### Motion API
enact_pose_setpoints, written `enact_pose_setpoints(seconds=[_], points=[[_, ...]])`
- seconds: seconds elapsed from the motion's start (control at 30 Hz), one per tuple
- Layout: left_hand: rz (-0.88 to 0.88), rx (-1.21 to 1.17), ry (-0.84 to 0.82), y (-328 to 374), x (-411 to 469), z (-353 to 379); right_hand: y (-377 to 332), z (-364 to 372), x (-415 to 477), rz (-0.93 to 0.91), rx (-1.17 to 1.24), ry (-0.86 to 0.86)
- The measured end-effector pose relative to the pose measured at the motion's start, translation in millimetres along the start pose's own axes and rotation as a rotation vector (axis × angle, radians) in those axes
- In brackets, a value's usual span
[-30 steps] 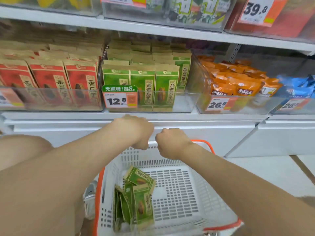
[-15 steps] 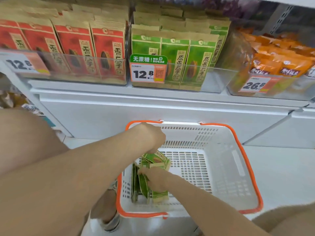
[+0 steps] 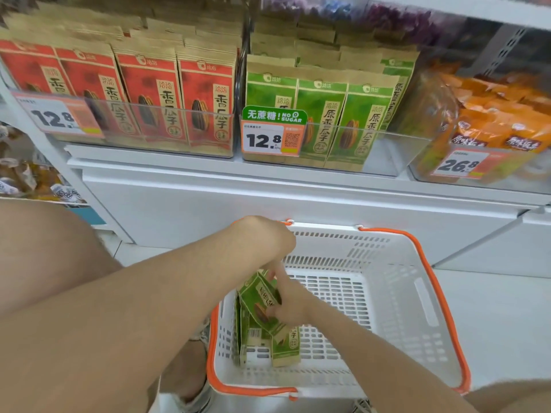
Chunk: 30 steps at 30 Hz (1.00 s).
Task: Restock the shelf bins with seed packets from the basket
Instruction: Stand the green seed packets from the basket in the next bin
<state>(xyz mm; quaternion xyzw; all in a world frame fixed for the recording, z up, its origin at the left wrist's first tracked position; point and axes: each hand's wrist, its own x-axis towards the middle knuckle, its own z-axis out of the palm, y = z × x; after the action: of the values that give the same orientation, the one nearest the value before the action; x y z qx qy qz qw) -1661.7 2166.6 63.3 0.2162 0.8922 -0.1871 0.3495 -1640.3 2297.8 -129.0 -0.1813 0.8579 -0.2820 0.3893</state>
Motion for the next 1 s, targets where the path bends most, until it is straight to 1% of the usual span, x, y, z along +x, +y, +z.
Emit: enact_pose_setpoints(seconds=[0.1,0.23,0.3,0.37,0.47,0.53,0.67,0.7,0.77,0.83,0.87,0.9,0.97,1.0], points=[[-0.033,-0.092,0.080,-6,0,-5,-6,-45,-11,0.022,0.207,0.080],[-0.068,-0.191,0.119,-22,6,-12,-16,-93,-30,-0.080,0.401,0.150],[-0.072,-0.235,0.174,-29,7,-17,-26,-111,-43,-0.135,0.545,0.203],[-0.072,-0.295,0.294,-34,10,-23,-34,-127,-55,-0.195,0.681,0.250],[-0.065,-0.475,0.511,-41,5,-39,-46,-148,-71,-0.254,0.742,0.362],[-0.037,-0.632,0.623,-44,-3,-51,-52,-163,-80,-0.283,0.788,0.447],[0.027,-1.080,0.815,-39,-12,-67,-64,-196,-99,-0.350,0.737,0.585],[0.035,-1.131,0.865,-37,-14,-71,-69,-205,-105,-0.367,0.716,0.614],[0.052,-1.153,0.992,-35,-18,-82,-78,-225,-118,-0.405,0.653,0.624],[0.066,-1.210,1.169,-34,-22,-93,-87,-245,-133,-0.422,0.530,0.554],[0.038,-1.248,1.270,-32,-24,-99,-91,-253,-140,-0.424,0.469,0.524],[-0.023,-1.281,1.375,-31,-25,-104,-94,-261,-145,-0.432,0.421,0.530],[-0.161,-1.420,1.547,-24,-26,-113,-100,-276,-151,-0.455,0.383,0.650],[-0.187,-1.537,1.590,-19,-27,-118,-102,-282,-152,-0.471,0.397,0.726]])
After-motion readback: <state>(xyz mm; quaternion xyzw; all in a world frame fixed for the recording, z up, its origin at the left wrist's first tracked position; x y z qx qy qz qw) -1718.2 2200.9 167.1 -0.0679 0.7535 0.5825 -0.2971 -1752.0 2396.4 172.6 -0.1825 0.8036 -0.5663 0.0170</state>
